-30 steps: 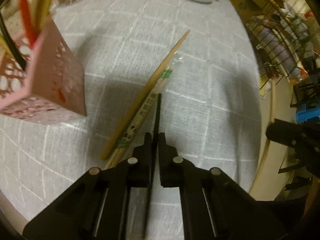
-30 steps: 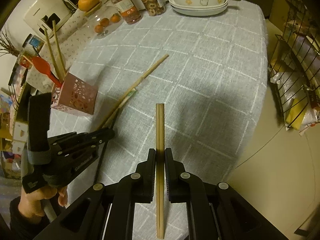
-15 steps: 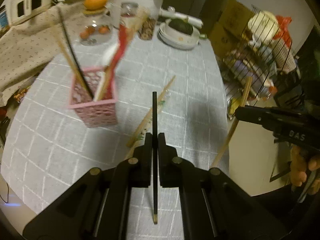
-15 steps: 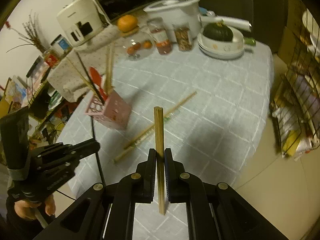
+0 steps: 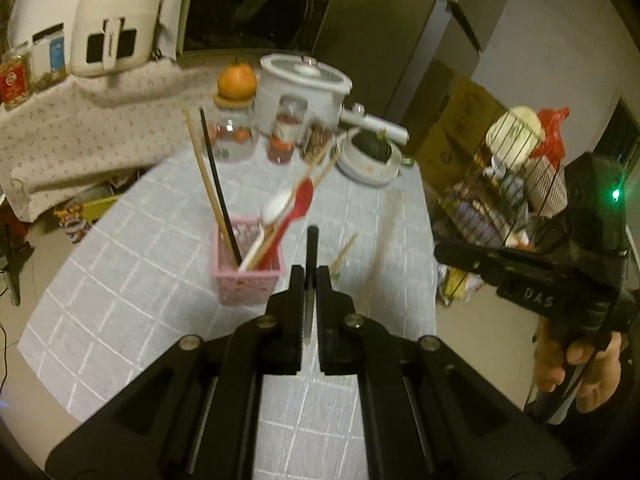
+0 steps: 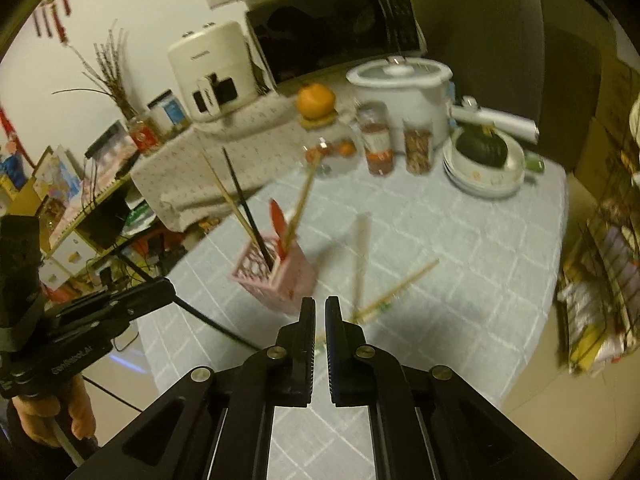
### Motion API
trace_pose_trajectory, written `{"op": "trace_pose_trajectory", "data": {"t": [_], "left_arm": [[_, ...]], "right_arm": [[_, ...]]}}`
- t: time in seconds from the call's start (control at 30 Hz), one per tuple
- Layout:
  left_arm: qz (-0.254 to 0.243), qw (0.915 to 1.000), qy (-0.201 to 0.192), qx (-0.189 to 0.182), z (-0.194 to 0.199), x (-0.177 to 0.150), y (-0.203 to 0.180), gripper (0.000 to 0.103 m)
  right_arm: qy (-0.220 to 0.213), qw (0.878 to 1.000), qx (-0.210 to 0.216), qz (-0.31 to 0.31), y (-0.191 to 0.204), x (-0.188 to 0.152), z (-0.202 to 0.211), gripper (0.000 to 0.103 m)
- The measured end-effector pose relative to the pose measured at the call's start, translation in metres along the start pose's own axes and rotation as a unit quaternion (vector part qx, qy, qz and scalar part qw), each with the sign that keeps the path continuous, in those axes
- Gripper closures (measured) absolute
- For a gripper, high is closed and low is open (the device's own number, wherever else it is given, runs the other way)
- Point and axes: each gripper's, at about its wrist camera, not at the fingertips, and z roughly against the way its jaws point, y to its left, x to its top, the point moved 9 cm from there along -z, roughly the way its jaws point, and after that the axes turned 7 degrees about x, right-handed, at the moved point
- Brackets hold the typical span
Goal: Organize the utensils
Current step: 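Bring the black chopstick over the pink holder while the right brings the wooden chopstick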
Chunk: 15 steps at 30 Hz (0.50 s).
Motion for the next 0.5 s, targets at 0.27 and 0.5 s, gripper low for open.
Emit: {"op": "trace_pose_trajectory", "data": {"t": [0.27,0.5], "left_arm": [[0.021,0.9997,-0.002,-0.009,0.007,0.002,0.01,0.097],[0.03,0.9994,-0.016,-0.002,0.018,0.012,0.024,0.097]], "right_arm": [[0.06,0.996,-0.026,-0.06,-0.052,0.001,-0.045,0.083],[0.128,0.985,-0.021,-0.116,-0.105,-0.003,-0.125,0.079]]}}
